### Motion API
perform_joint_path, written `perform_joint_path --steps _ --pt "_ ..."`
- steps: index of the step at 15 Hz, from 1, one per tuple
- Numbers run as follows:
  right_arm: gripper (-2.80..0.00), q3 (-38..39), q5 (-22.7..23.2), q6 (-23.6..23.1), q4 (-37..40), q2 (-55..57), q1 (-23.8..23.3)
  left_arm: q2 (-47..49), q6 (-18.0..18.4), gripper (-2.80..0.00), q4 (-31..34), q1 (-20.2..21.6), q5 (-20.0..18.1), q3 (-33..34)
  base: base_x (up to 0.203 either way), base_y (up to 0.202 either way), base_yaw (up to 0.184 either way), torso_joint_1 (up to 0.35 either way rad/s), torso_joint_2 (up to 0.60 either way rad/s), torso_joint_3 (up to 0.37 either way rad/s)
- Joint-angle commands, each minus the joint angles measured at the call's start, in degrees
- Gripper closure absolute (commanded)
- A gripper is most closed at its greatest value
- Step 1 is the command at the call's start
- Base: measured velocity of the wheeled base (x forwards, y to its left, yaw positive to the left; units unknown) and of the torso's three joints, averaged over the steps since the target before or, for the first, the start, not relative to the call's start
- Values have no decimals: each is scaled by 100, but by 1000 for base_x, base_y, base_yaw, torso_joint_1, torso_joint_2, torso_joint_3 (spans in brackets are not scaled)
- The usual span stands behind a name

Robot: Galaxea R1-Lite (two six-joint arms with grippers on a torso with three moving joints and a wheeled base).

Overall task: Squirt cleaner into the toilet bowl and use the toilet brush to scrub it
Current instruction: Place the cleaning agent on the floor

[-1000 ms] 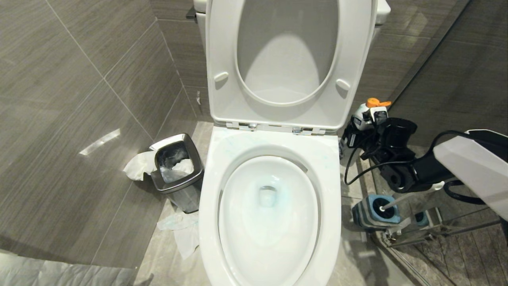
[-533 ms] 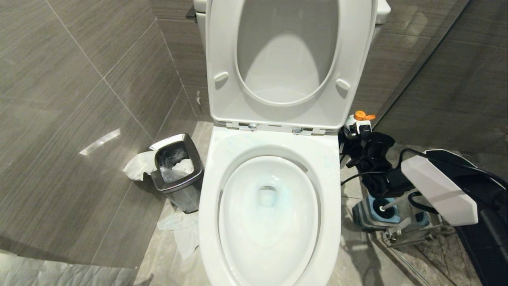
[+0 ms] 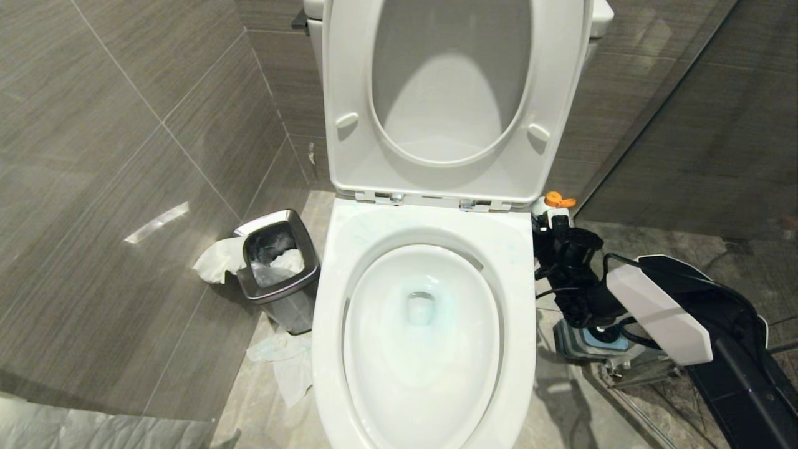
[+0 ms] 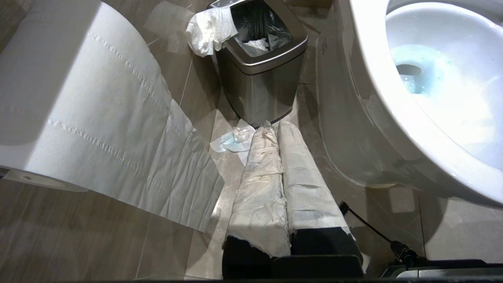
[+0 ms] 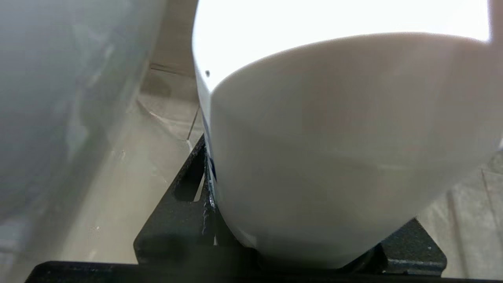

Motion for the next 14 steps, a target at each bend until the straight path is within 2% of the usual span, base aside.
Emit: perform_joint_path --steps 1,3,14 --pt "0 -191 -17 -6 -95 240 48 5 -1 0 0 0 -1 18 0 0 0 0 0 0" --pt "0 -415 -52 -16 -213 386 81 5 -1 0 0 0 -1 9 0 0 0 0 0 0" --pt "0 -609 -289 -99 -529 719 195 5 -1 0 0 0 -1 11 0 0 0 0 0 0"
